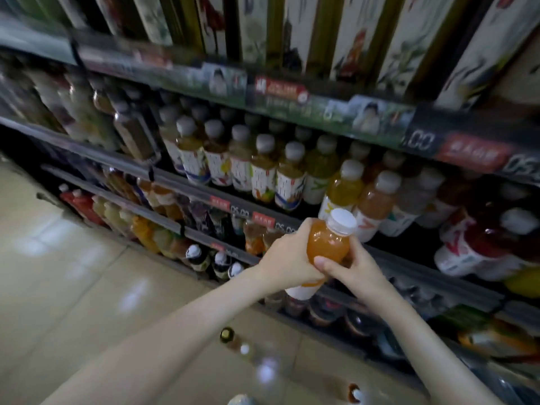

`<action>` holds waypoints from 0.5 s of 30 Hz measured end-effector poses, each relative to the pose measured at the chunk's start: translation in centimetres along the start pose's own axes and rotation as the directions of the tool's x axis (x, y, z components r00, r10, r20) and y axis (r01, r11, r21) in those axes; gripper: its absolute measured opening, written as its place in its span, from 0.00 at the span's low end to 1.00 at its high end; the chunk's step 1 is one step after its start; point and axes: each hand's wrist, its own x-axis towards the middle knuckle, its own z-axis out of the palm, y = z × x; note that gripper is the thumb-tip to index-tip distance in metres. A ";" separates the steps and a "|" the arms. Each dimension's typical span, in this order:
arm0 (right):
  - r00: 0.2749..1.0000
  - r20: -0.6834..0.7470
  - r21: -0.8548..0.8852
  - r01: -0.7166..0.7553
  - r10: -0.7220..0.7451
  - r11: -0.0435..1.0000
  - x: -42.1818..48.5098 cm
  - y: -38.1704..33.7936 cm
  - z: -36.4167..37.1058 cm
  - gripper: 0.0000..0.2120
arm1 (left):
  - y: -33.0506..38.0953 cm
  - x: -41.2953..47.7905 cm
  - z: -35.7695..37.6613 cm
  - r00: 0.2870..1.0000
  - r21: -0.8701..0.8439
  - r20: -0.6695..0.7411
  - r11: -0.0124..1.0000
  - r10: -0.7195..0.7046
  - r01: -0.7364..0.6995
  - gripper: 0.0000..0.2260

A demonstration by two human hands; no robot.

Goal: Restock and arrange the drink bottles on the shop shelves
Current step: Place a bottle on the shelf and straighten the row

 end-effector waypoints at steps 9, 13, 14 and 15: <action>0.936 -0.305 -0.071 0.163 -0.177 0.984 1.1 -8.7 -0.4 0.21 | 3.9 2.1 -9.8 0.947 0.075 0.151 0.951 0.285 -0.299 0.42; 0.877 -0.437 -0.017 0.214 -0.200 0.977 1.7 -11.6 -0.2 0.22 | 3.0 4.1 -12.8 0.900 0.123 0.169 0.897 0.402 -0.424 0.38; 0.857 -0.476 -0.010 0.221 -0.199 0.975 1.8 -12.0 -0.1 0.23 | 2.7 4.8 -13.1 0.883 0.155 0.161 0.872 0.441 -0.464 0.37; 0.839 -0.507 0.004 0.229 -0.195 0.973 1.8 -12.1 0.0 0.23 | 2.5 5.3 -13.2 0.865 0.188 0.151 0.845 0.478 -0.500 0.36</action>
